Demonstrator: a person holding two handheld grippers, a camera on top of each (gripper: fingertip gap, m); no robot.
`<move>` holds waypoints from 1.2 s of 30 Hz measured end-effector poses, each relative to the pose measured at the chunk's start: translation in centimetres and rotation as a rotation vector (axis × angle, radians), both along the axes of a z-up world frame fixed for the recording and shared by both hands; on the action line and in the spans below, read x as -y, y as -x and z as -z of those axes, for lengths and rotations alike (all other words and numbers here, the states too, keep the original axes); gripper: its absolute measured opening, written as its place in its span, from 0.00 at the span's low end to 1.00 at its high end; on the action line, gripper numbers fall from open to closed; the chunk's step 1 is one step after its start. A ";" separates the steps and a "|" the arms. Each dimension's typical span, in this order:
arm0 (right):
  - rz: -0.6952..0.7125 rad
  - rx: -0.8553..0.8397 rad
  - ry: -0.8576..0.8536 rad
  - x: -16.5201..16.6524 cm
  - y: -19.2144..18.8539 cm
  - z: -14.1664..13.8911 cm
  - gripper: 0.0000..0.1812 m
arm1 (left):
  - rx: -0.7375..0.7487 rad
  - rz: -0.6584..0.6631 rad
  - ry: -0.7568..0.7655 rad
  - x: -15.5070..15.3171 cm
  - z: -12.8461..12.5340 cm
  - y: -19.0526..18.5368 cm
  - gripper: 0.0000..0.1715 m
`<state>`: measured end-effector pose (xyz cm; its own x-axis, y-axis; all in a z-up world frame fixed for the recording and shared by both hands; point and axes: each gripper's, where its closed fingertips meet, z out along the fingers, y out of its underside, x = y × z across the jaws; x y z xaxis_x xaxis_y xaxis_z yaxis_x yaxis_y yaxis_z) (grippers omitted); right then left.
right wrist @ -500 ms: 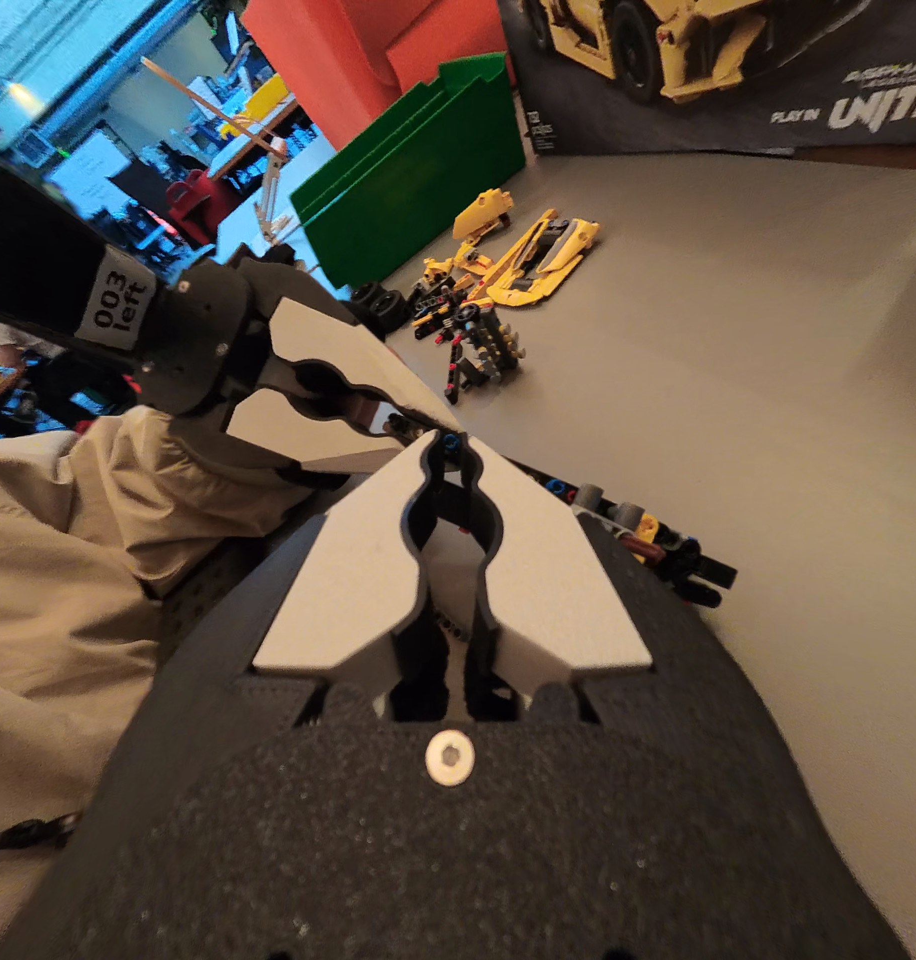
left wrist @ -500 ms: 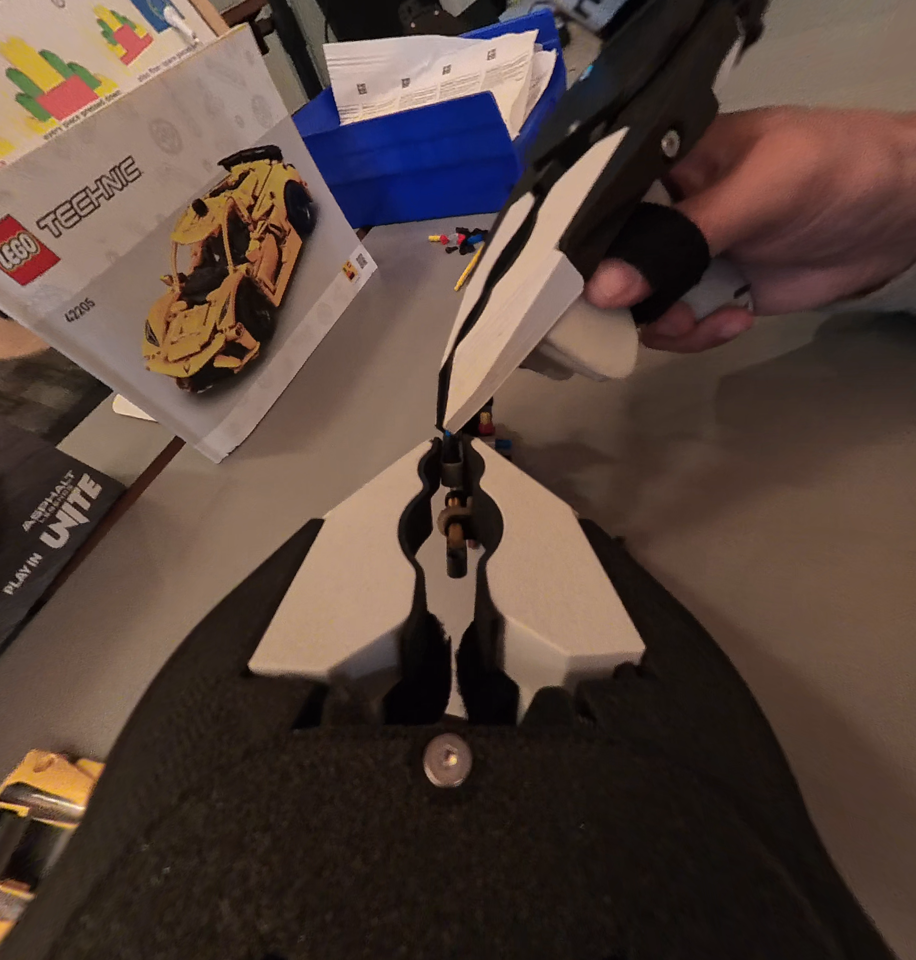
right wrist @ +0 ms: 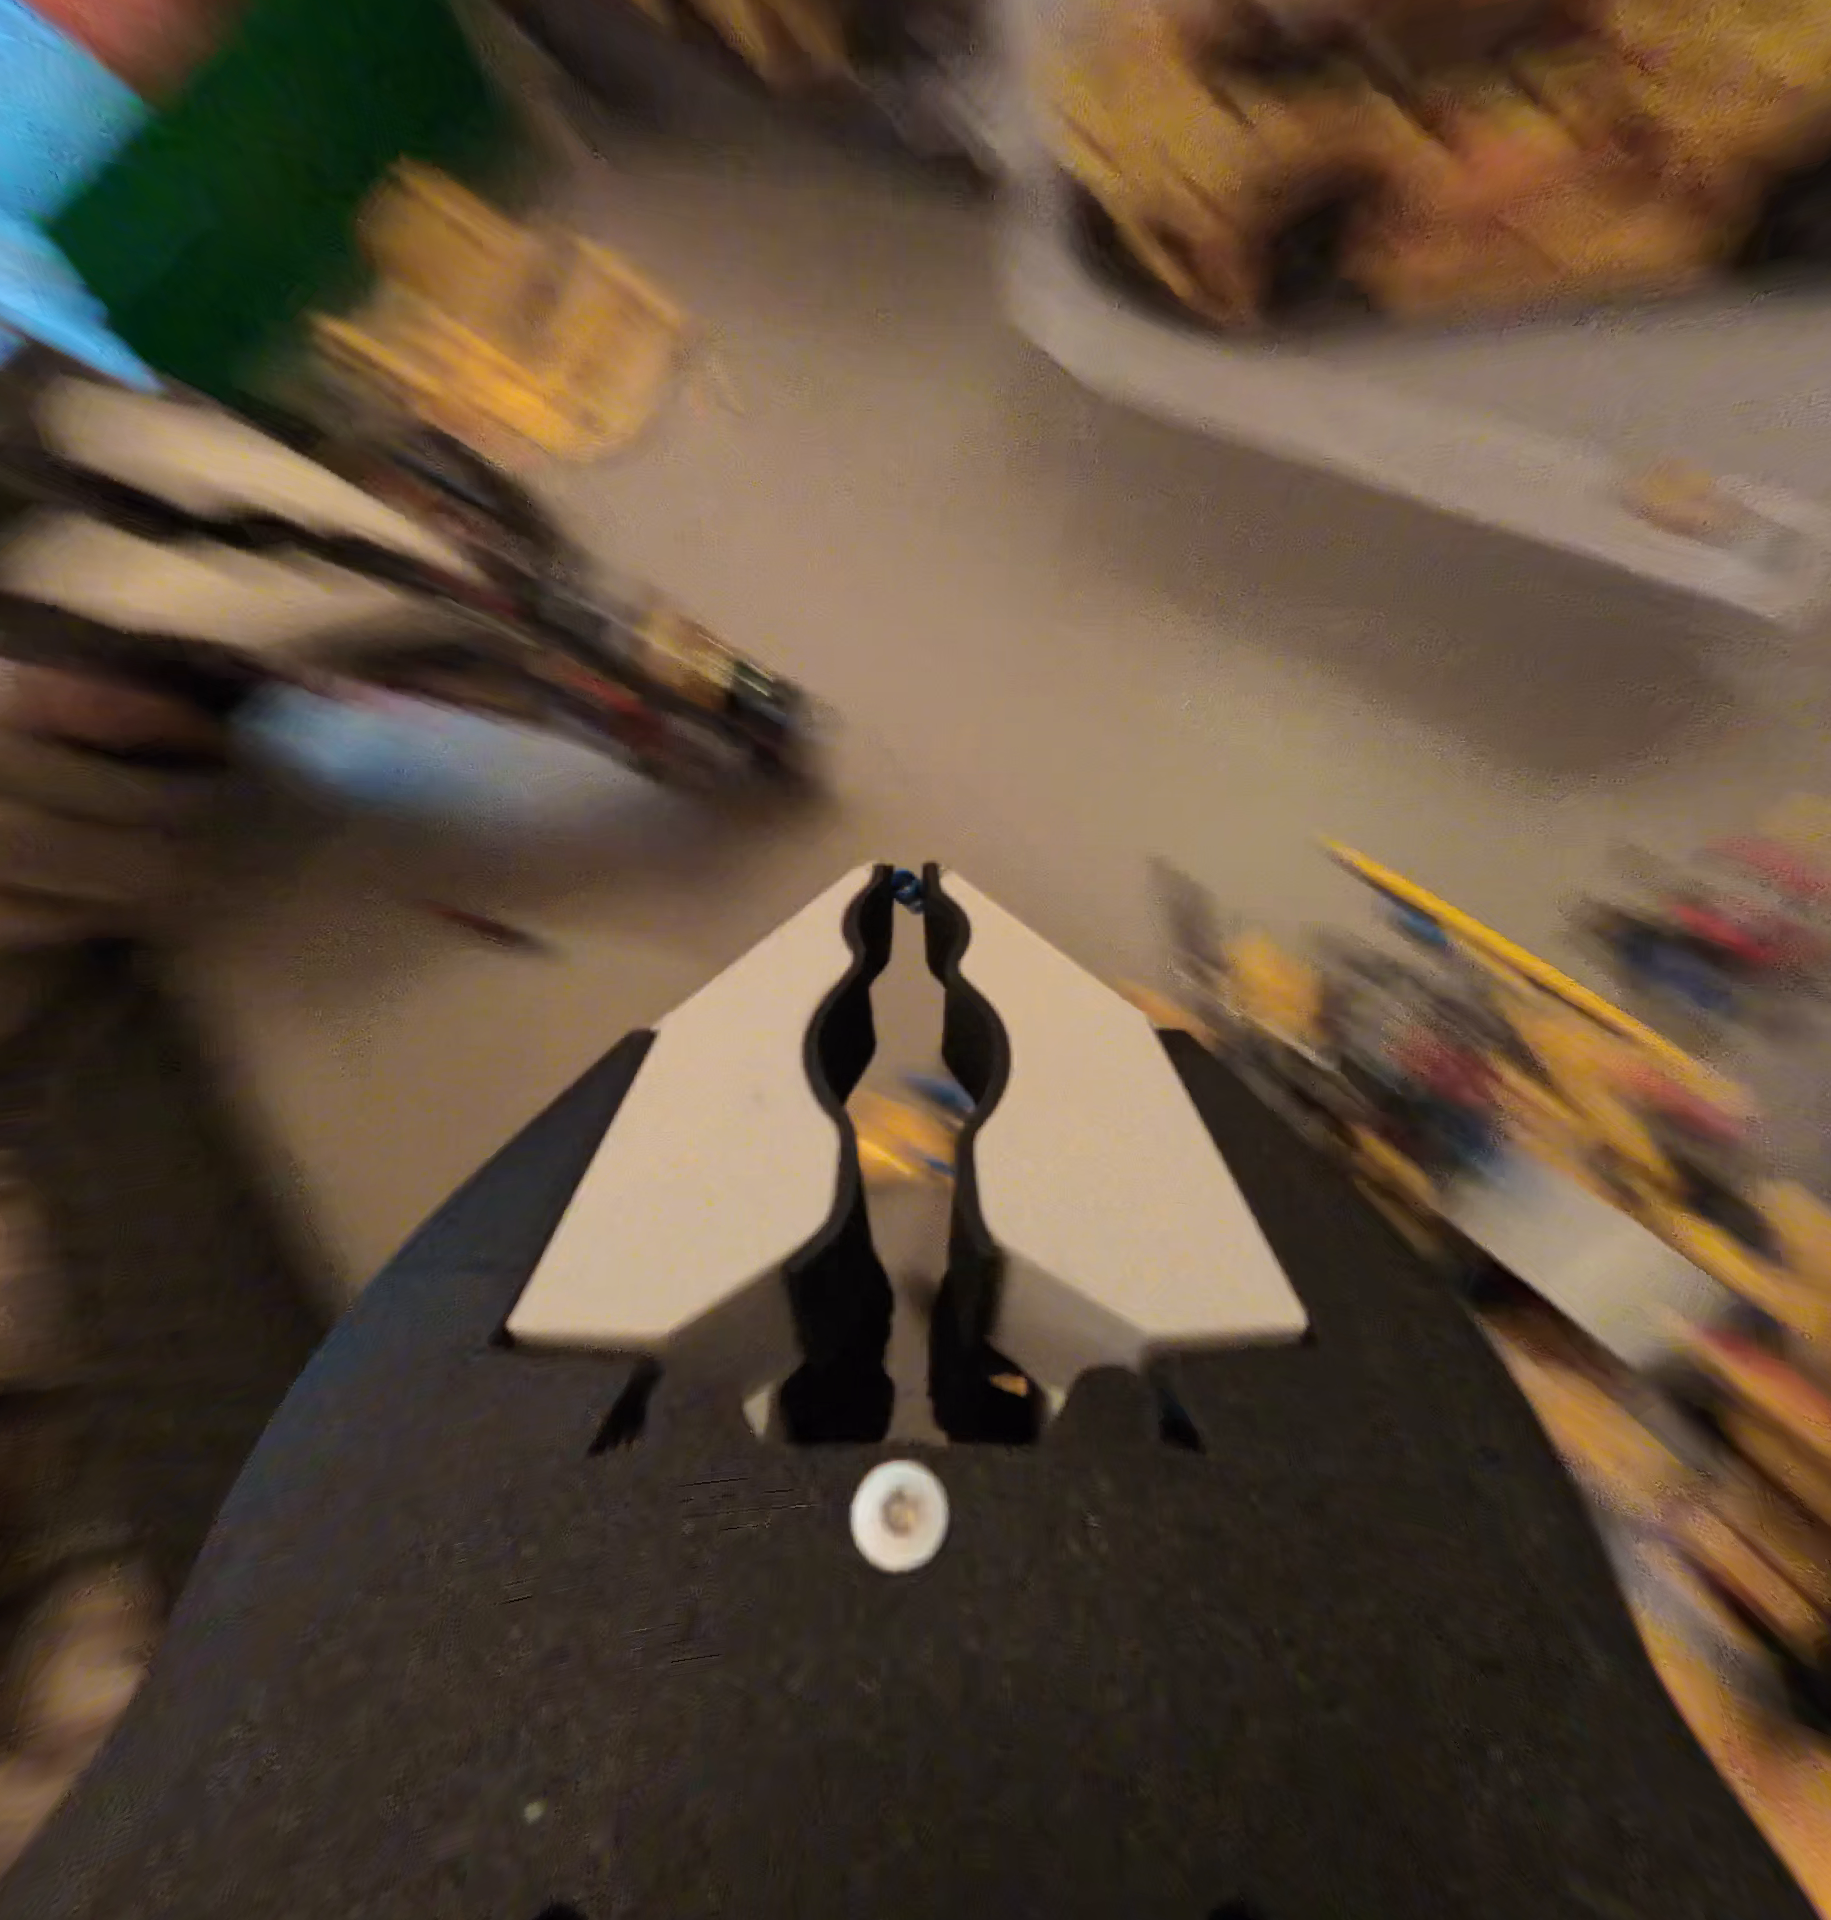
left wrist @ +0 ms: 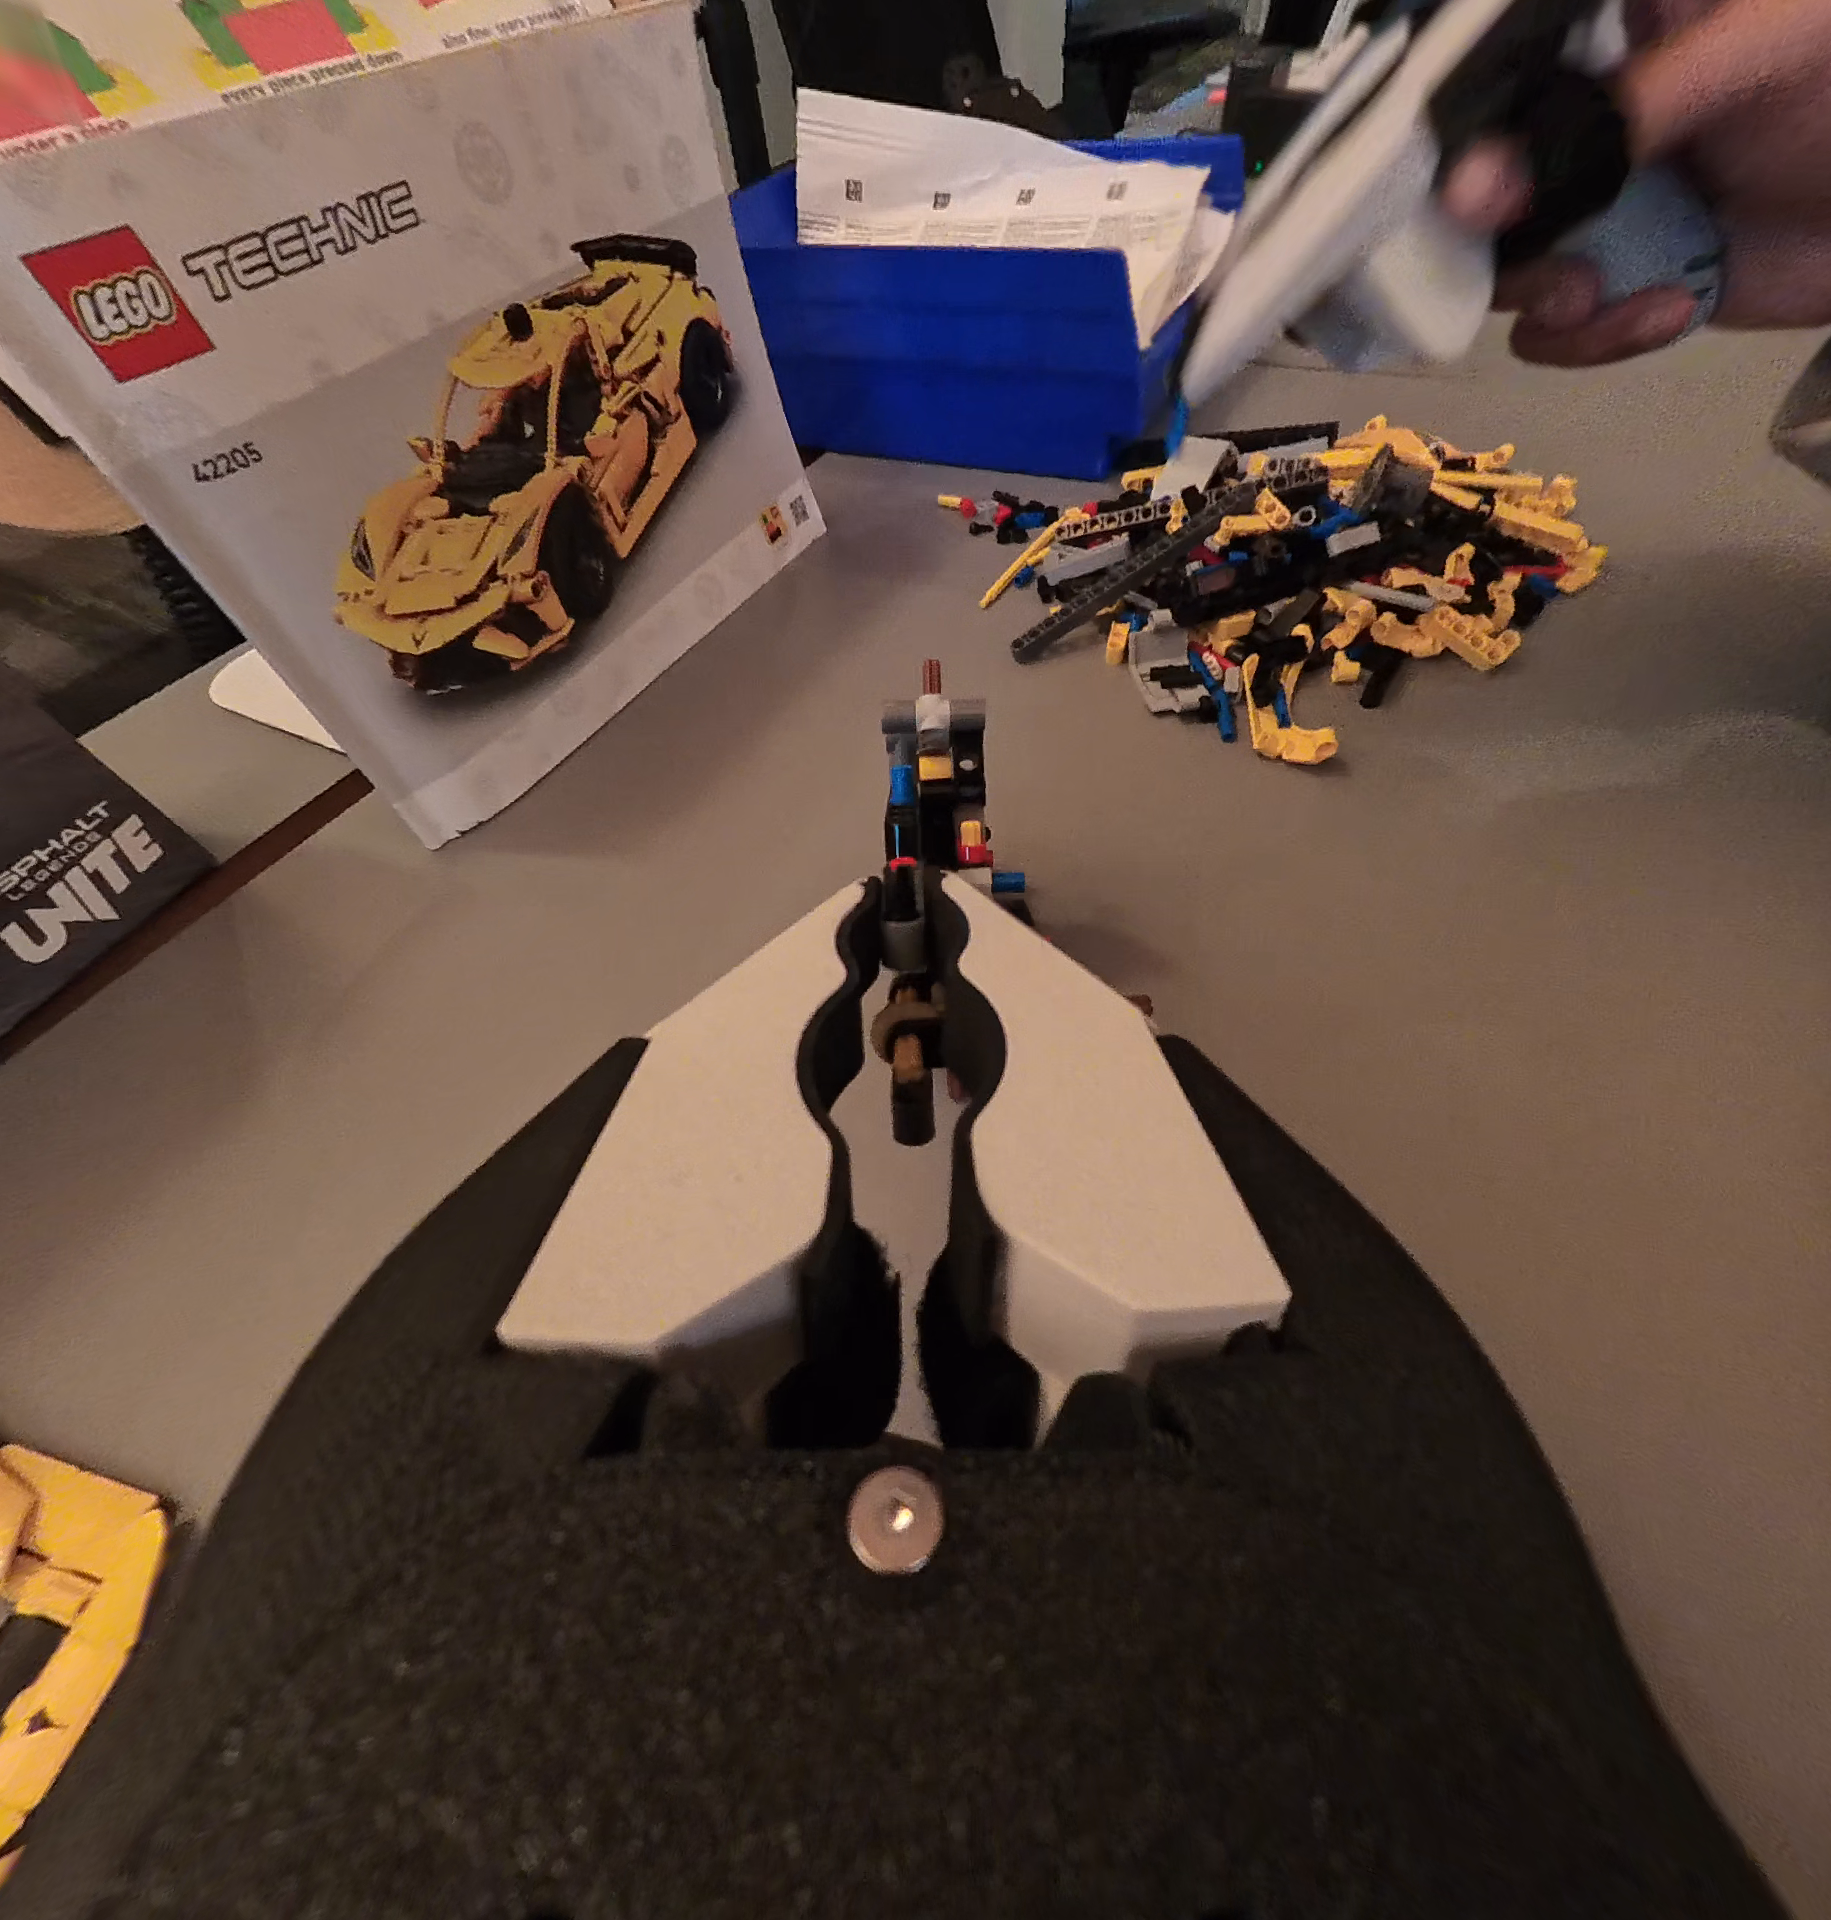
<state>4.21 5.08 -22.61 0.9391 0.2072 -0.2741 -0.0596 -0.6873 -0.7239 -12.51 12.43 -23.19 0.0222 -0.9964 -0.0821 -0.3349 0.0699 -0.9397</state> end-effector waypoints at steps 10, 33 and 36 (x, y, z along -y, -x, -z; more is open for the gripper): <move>0.224 0.218 0.122 3.7 -8.9 3.8 0.10 | 0.082 0.003 0.144 -0.1 -1.9 0.5 0.04; -0.378 0.094 -0.530 -4.6 19.0 -2.9 0.06 | -0.030 0.092 -0.232 3.6 -1.1 -0.2 0.04; -0.416 -0.061 -0.469 -4.0 19.5 -2.6 0.08 | -0.034 0.101 -0.270 3.6 -1.1 -0.1 0.04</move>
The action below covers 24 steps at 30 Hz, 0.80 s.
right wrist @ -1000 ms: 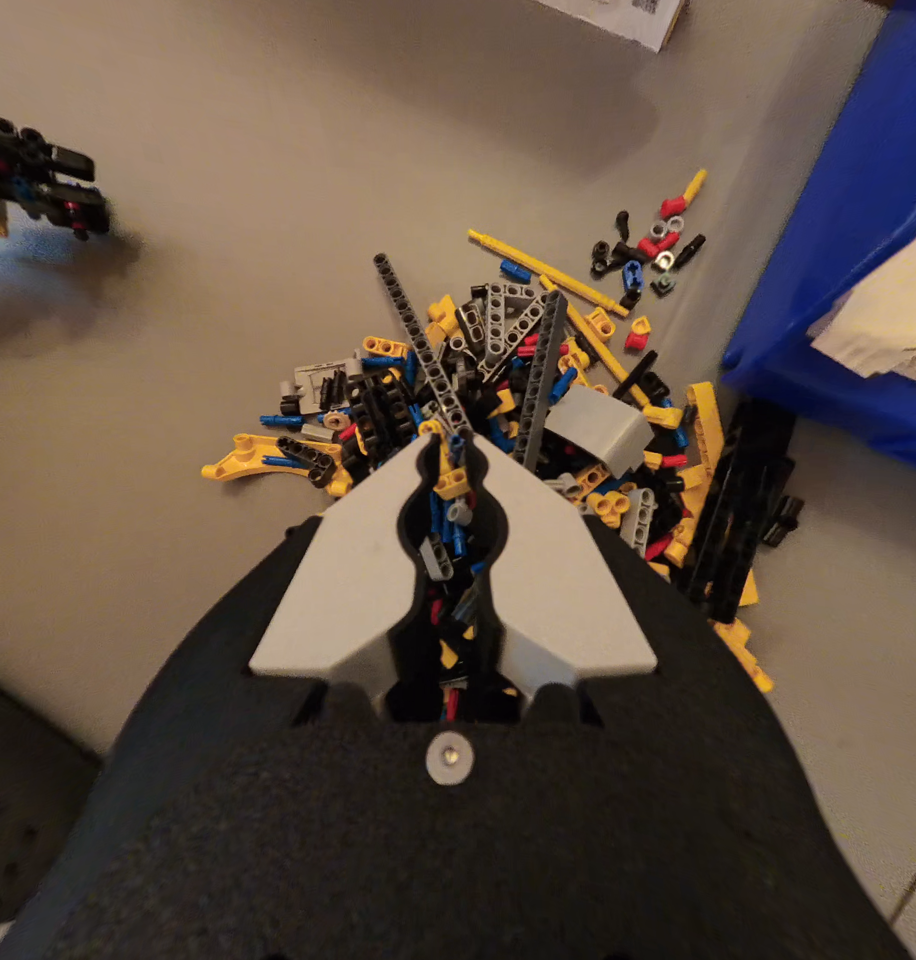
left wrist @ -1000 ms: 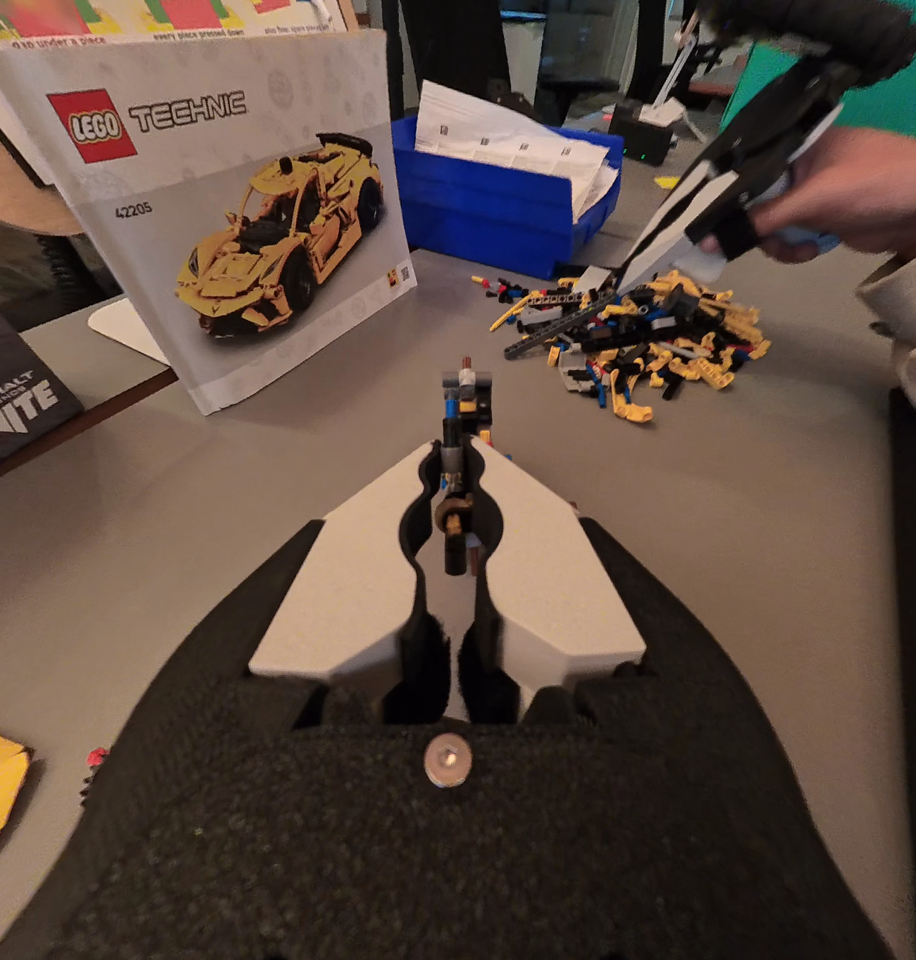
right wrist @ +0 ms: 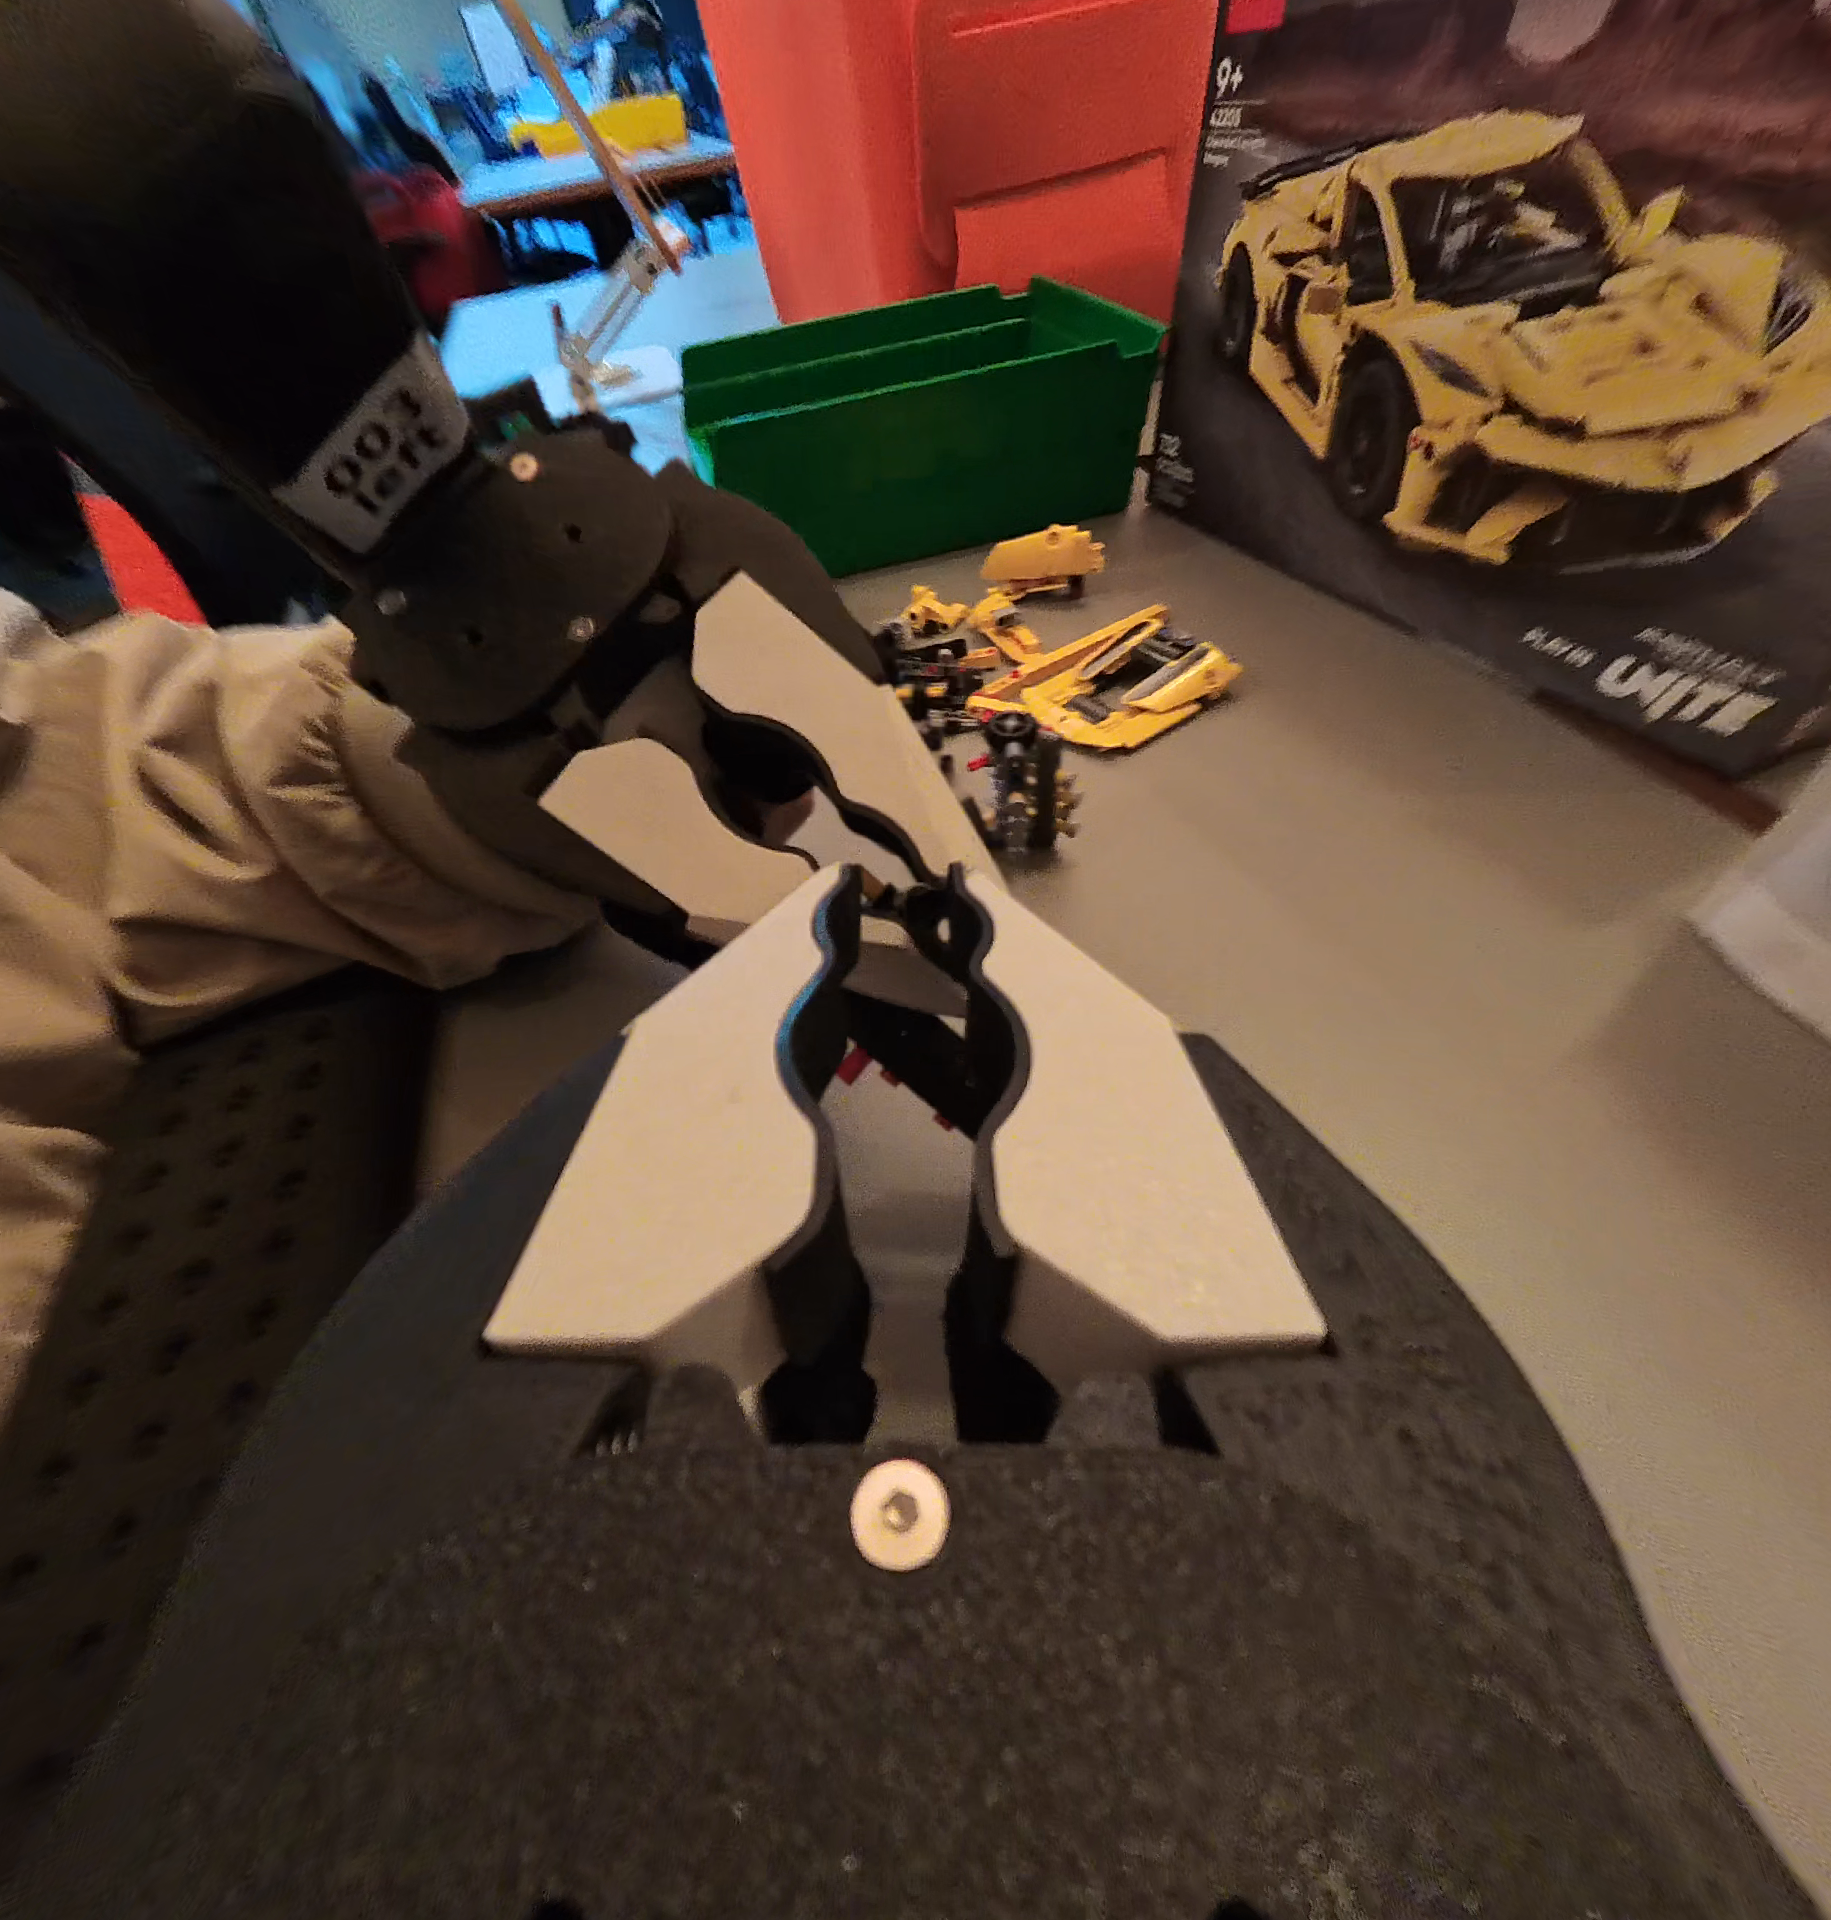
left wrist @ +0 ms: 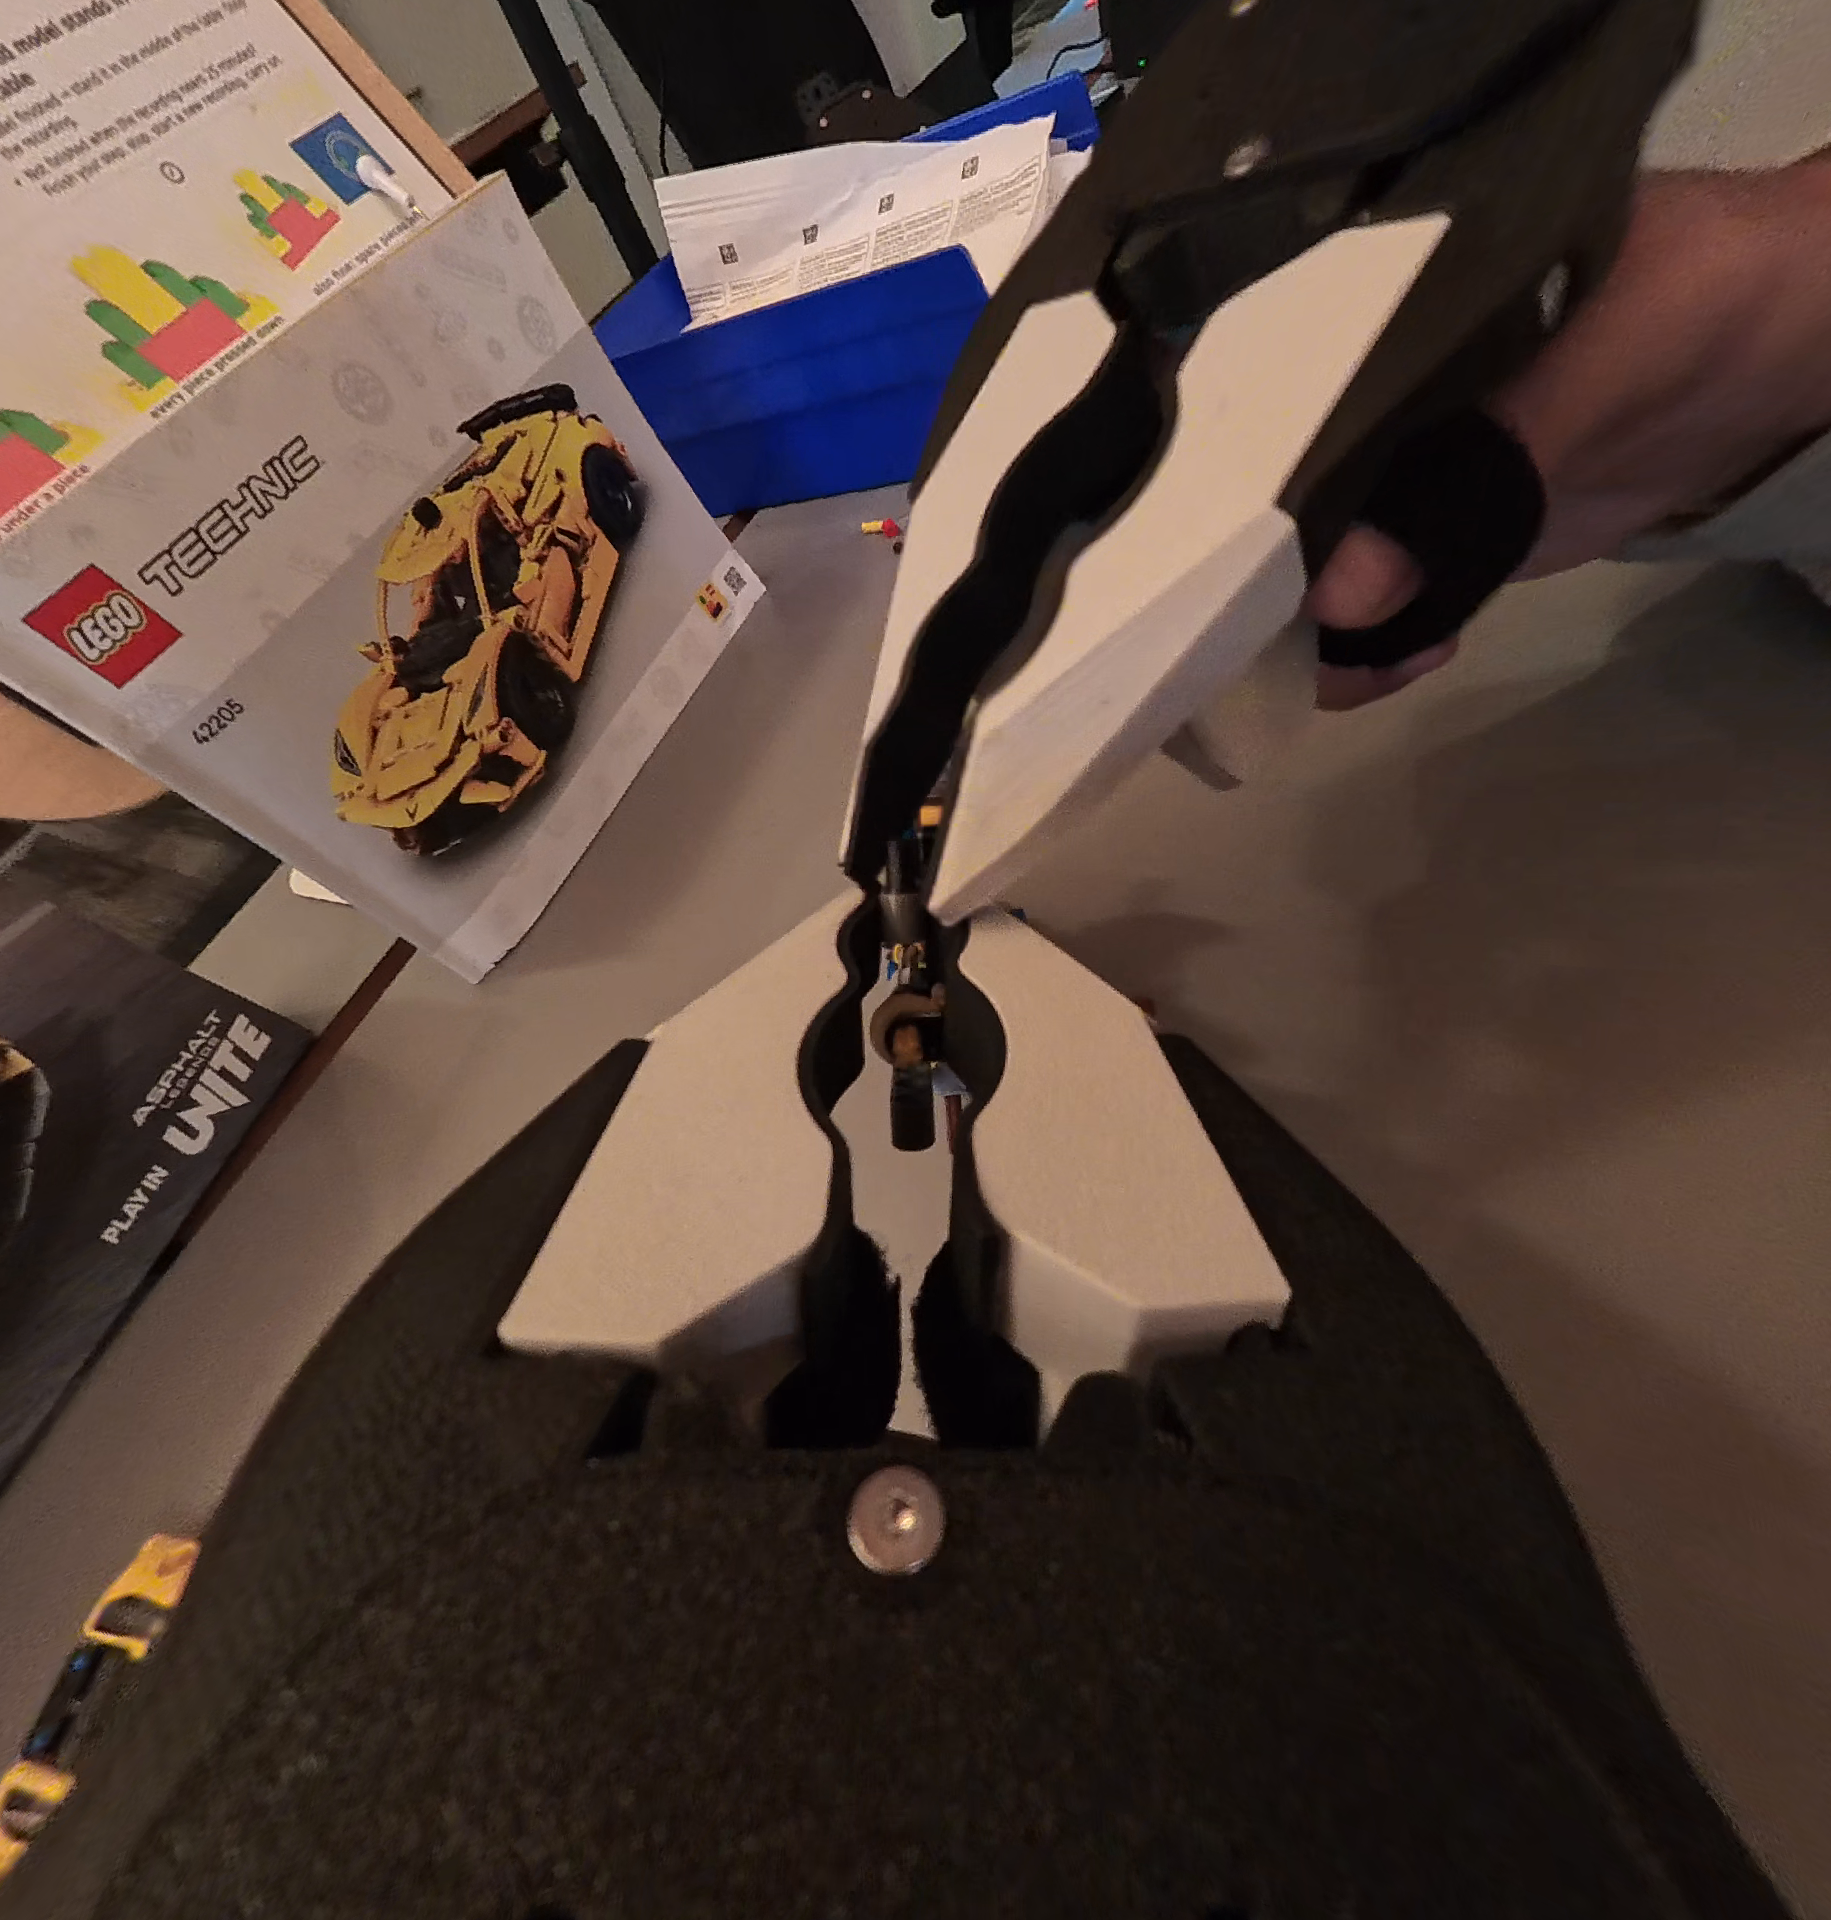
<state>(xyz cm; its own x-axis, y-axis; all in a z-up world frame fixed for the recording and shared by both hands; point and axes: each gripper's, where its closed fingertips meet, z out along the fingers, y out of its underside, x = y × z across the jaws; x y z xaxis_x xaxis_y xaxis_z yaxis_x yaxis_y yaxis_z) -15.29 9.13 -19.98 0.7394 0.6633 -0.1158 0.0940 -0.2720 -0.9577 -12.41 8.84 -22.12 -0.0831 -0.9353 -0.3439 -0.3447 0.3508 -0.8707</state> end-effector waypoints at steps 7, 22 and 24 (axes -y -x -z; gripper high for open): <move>-0.043 -0.086 0.094 0.3 -0.6 0.5 0.04 | -0.017 0.001 -0.114 0.1 0.2 0.1 0.04; -0.034 -0.137 0.200 0.3 -1.1 1.1 0.02 | -0.008 -0.049 -0.330 -0.2 0.0 0.0 0.05; -0.029 -0.180 0.259 0.3 -1.1 1.3 0.02 | 0.001 -0.066 -0.377 -0.1 0.0 -0.2 0.05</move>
<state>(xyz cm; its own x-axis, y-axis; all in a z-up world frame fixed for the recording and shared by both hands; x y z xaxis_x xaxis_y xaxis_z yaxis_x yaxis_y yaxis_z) -14.15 8.84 -21.28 0.6728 0.6152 -0.4109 -0.0590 -0.5090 -0.8587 -12.24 8.93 -22.07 -0.0267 -0.7463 -0.6651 -0.3766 0.6238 -0.6848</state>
